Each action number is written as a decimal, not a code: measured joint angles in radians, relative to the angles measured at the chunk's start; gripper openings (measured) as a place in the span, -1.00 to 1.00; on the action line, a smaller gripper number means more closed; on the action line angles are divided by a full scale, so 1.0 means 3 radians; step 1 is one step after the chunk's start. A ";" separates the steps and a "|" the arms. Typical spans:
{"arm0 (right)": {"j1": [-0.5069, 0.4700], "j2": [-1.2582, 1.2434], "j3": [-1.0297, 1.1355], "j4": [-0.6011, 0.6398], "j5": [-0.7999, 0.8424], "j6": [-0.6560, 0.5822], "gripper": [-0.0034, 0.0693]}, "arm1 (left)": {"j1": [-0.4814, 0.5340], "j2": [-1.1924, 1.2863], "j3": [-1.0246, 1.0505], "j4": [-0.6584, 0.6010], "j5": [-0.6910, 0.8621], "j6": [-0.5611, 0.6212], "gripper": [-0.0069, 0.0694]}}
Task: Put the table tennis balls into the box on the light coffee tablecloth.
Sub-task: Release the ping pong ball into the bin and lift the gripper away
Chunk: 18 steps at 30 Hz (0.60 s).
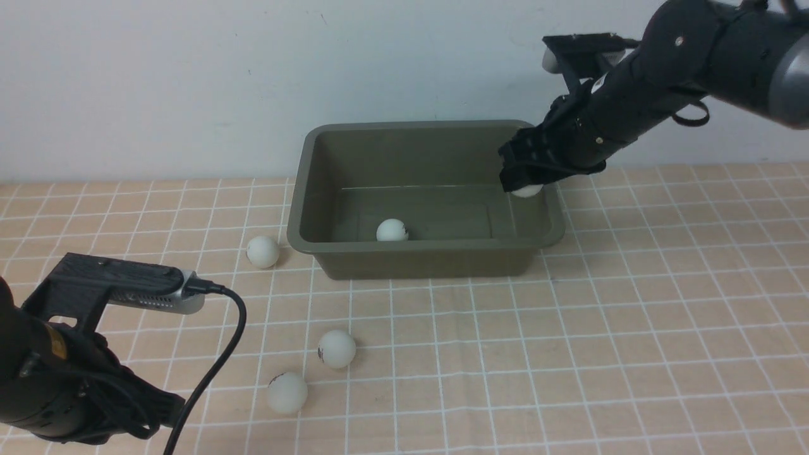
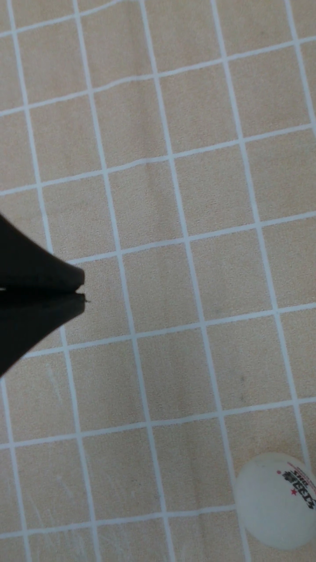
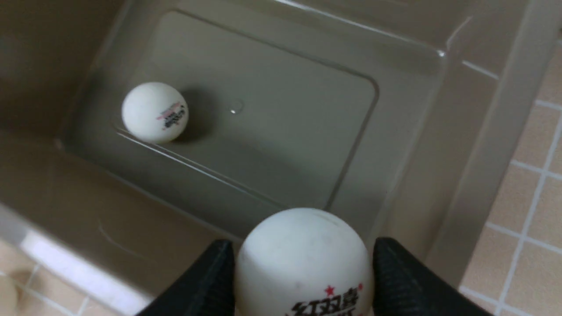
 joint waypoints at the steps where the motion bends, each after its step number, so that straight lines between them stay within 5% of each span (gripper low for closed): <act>1: 0.0000 0.0000 0.0000 0.0000 0.0003 -0.0003 0.15 | 0.0000 0.0000 0.0000 -0.0006 0.0000 0.0000 -1.00; 10: 0.0000 0.0298 -0.0352 0.0042 0.0134 -0.0047 0.49 | 0.0000 0.0000 0.0000 -0.0048 0.0000 0.0000 -1.00; 14: 0.0000 0.0283 -0.0469 0.0076 0.0276 -0.0062 0.45 | 0.0000 0.0000 0.0000 -0.0180 0.0000 0.0018 -1.00; 18: 0.0000 0.0211 -0.0793 0.0040 0.0589 -0.0063 0.16 | 0.0000 0.0000 0.0000 -0.0454 -0.0008 0.0201 -1.00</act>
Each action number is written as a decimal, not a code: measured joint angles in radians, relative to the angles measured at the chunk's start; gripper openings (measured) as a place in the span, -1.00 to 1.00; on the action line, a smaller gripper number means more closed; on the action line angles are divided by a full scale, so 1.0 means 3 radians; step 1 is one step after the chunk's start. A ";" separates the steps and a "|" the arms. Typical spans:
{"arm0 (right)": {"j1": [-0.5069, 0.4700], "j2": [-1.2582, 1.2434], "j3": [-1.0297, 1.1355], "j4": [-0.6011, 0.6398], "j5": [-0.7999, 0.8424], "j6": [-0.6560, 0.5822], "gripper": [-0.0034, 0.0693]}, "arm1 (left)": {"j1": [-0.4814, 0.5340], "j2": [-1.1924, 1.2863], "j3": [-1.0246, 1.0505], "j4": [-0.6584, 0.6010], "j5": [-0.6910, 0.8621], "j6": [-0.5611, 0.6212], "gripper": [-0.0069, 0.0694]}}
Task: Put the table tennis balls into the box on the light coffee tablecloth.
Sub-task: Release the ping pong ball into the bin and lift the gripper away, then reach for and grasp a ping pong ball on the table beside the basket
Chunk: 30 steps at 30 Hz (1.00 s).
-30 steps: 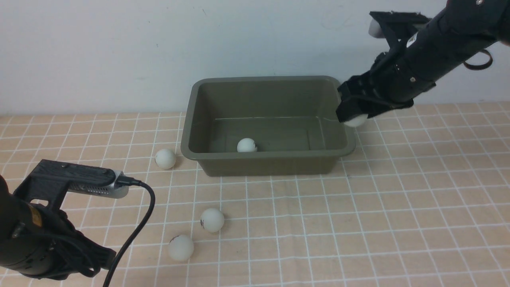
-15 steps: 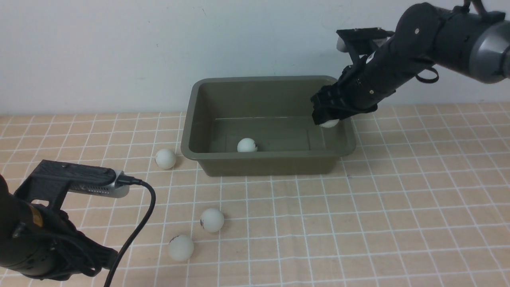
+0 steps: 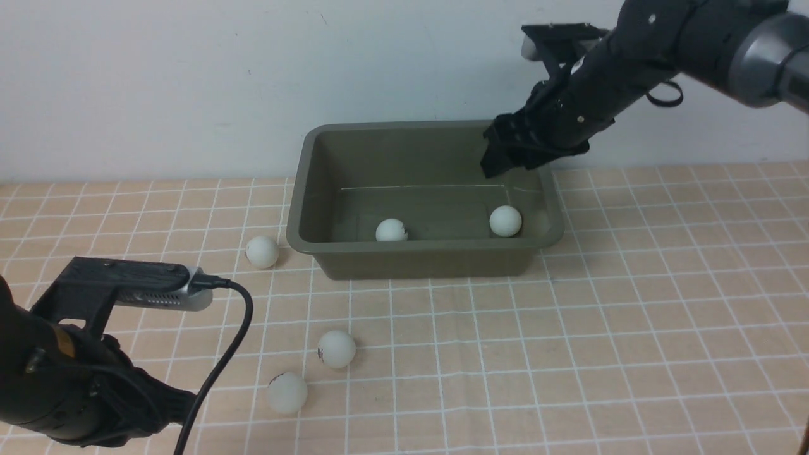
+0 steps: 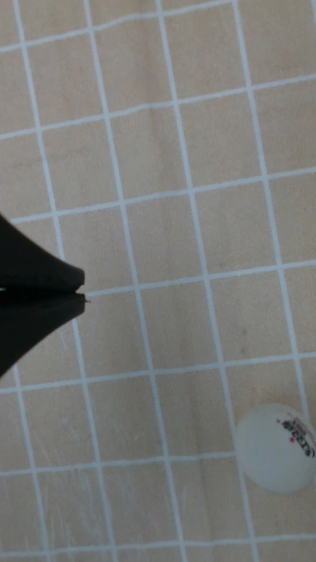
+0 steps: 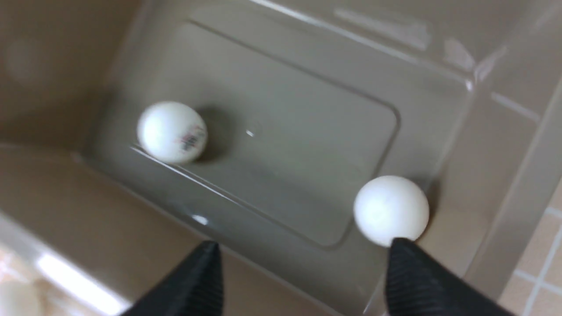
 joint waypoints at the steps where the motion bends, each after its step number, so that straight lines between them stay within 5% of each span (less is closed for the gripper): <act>1: 0.0000 -0.0006 -0.0020 -0.0007 0.0021 0.0000 0.14 | 0.0000 0.0000 0.0000 -0.0020 -0.0003 0.0015 -1.00; 7: 0.0000 -0.0399 -0.0421 -0.0393 0.0483 -0.0011 -0.77 | -0.0023 0.0000 0.0000 -0.0817 -0.0053 0.0764 -1.00; 9: 0.0000 -0.0551 -0.0420 -0.0502 0.0553 -0.0011 -0.89 | -0.0089 0.0000 0.0000 -0.1025 -0.0067 0.0994 -1.00; 19: 0.0000 -0.1402 -0.0420 -0.0634 0.0661 -0.0011 -0.95 | -0.0939 0.0000 0.0000 -0.1296 -0.0318 0.1178 -1.00; 25: 0.0000 -0.2217 -0.0088 -0.0682 0.0672 0.0041 -0.95 | -0.1242 0.0000 0.0000 -0.0887 -0.0618 0.0599 -1.00; 30: 0.0000 -0.2959 0.0844 -0.0801 0.0672 0.0084 -0.95 | -0.1242 0.0000 0.0000 -0.0116 -0.0669 -0.0195 -1.00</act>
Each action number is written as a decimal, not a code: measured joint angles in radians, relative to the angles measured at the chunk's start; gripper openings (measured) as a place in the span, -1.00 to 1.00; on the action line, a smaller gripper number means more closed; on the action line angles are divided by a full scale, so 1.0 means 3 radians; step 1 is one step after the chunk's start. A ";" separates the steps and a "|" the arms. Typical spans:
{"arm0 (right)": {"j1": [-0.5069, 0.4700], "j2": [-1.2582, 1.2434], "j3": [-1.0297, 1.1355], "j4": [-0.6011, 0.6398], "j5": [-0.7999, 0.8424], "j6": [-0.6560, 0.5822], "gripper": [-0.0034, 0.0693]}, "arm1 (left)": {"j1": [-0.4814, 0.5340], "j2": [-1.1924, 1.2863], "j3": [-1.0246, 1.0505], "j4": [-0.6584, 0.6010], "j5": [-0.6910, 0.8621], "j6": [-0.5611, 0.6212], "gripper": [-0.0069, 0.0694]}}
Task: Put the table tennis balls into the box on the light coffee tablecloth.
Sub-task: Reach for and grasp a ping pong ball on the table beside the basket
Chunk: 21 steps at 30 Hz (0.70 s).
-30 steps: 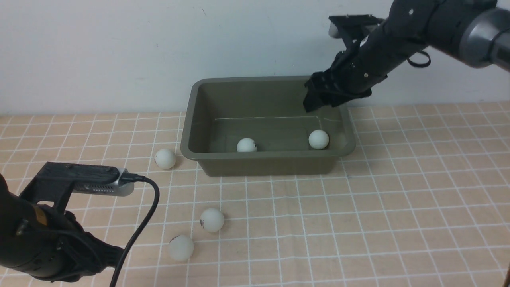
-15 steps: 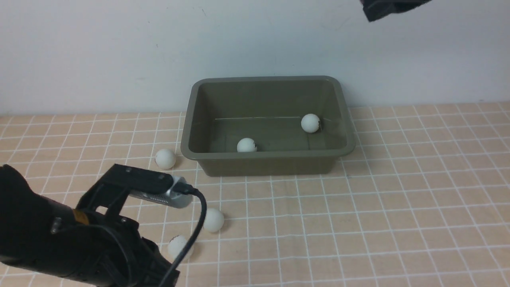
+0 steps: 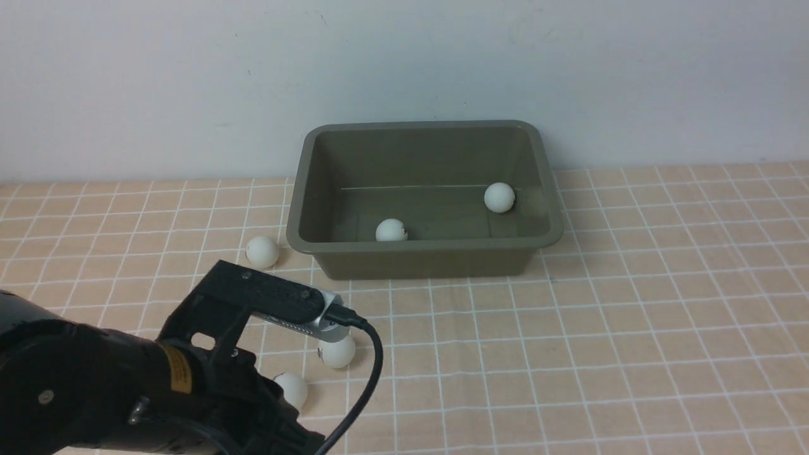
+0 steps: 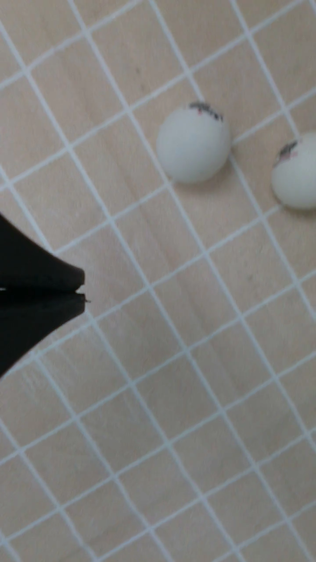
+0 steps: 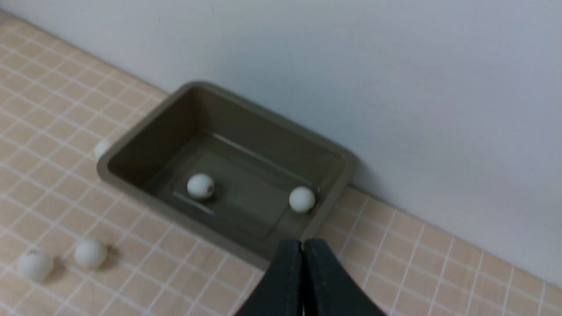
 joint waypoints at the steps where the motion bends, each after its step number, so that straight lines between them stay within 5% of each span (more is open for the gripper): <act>1: 0.0000 -0.0071 0.0049 -0.0010 0.0000 0.0008 -0.95 | 0.0000 0.0000 0.0000 0.0071 0.0000 -0.0067 -1.00; 7: 0.0000 -0.1332 0.1703 -0.0309 -0.0412 0.0384 -0.95 | 0.0000 0.0161 -0.0010 0.1016 -0.0004 -0.0884 -1.00; 14: 0.0000 -0.2083 0.2596 -0.0266 -0.0503 0.0496 -0.95 | 0.0000 0.0509 -0.0217 0.1164 0.0031 -0.0955 -0.96; 21: 0.0000 -0.2266 0.2759 -0.0134 -0.0427 0.0580 -0.95 | -0.0004 0.0626 -0.0463 0.1175 0.0085 -0.0935 -0.68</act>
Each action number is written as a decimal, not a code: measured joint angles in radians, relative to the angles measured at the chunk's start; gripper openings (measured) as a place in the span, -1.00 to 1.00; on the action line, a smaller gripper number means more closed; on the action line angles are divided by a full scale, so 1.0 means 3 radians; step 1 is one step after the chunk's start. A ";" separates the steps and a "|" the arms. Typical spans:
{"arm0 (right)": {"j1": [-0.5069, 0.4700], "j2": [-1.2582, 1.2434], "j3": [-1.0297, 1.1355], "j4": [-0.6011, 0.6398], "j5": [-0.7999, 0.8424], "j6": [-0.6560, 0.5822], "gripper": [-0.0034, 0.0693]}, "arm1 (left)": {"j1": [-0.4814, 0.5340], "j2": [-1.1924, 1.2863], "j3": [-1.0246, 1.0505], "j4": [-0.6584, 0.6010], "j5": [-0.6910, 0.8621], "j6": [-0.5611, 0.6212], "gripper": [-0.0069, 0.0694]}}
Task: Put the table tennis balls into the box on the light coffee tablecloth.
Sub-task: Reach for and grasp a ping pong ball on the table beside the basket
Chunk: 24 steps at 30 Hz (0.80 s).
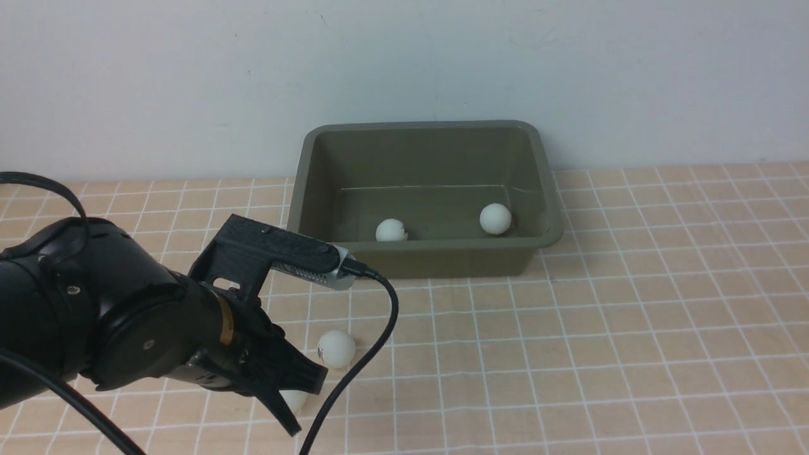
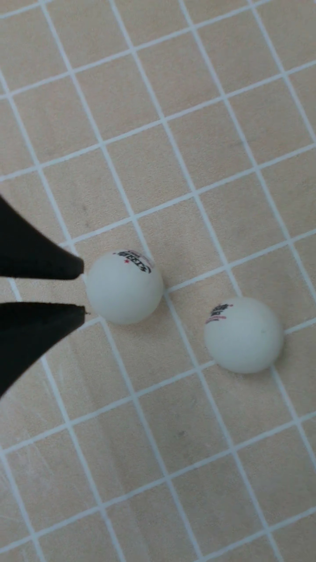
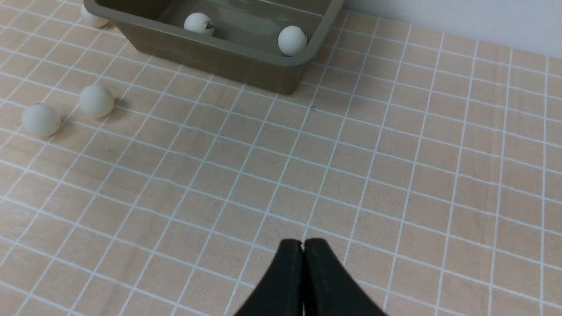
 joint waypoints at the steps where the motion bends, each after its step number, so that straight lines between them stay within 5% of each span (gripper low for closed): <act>1: 0.0000 0.0000 0.0000 0.0000 0.0000 0.0000 -0.95 | 0.0000 0.0003 -0.0003 0.0000 0.0000 0.0000 -0.65; 15: 0.0000 -0.0003 0.0001 0.0000 0.0000 0.0012 -0.95 | 0.0000 0.0060 -0.0006 0.0076 -0.0185 0.0003 0.42; 24: 0.0000 -0.0003 0.0001 0.0001 0.0000 0.0012 -0.95 | -0.0003 0.0548 -0.0004 0.0167 -0.0203 0.0003 0.54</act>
